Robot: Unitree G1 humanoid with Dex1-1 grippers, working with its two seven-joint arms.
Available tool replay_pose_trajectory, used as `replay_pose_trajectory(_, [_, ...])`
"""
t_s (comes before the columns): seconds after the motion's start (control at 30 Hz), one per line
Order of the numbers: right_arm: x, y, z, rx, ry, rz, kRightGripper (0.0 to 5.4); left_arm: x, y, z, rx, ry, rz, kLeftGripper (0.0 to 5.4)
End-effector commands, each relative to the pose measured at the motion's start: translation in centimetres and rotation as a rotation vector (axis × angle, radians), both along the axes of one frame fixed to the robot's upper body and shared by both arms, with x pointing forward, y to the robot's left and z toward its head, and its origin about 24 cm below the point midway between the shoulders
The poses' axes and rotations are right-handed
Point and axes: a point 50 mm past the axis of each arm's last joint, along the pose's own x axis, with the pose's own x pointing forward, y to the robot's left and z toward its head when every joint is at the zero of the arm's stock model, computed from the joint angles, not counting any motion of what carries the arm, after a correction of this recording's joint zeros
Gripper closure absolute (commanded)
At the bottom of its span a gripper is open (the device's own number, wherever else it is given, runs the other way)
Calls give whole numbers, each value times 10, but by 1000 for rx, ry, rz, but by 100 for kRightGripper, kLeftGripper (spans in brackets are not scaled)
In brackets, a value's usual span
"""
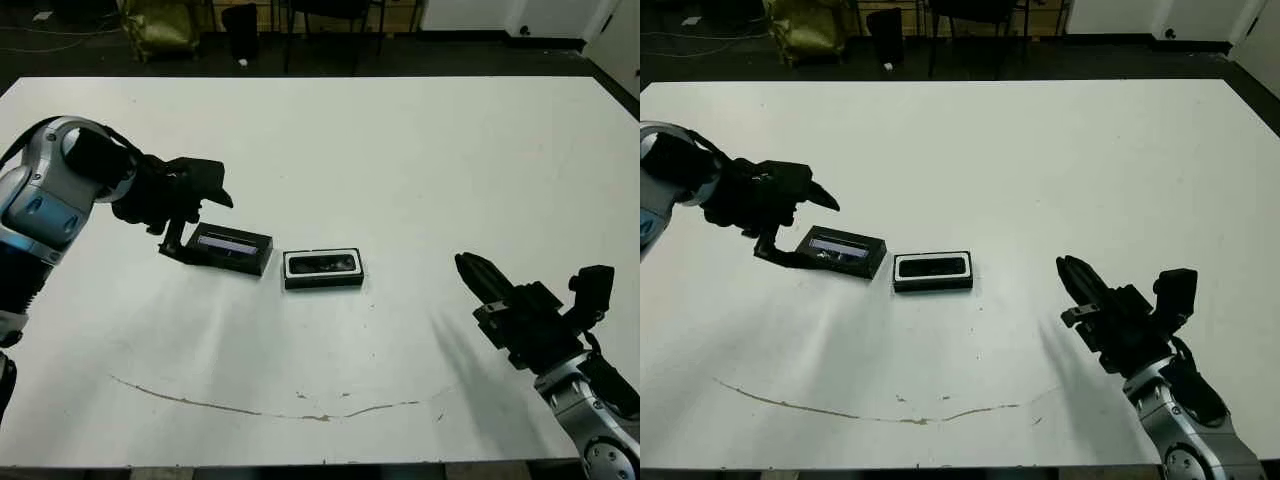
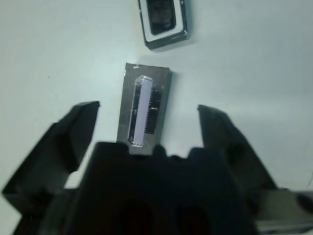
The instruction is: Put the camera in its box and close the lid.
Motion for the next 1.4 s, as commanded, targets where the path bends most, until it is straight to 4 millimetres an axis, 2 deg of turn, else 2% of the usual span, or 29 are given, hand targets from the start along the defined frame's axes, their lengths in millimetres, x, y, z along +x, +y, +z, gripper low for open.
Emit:
replay_pose_trajectory(0.03, [-4,-4,-5,-15,39,-20,540,6,-3,-4,32,33,3,4])
replay_pose_trajectory(0.3, [-7,-5,-9,5,57,-16,540,24,-3,-7,33,54,10,4])
replay_pose_trajectory(0.67, [-9,-1,-15,7,70,-13,540,41,-2,-7,153,144,-34,4])
replay_pose_trajectory(0.83, [-11,-3,-18,35,68,-3,540,45,-1,-11,171,158,-12,4])
replay_pose_trajectory(1.4, [-12,-6,-25,69,94,-35,540,46,-11,-24,260,95,-101,4])
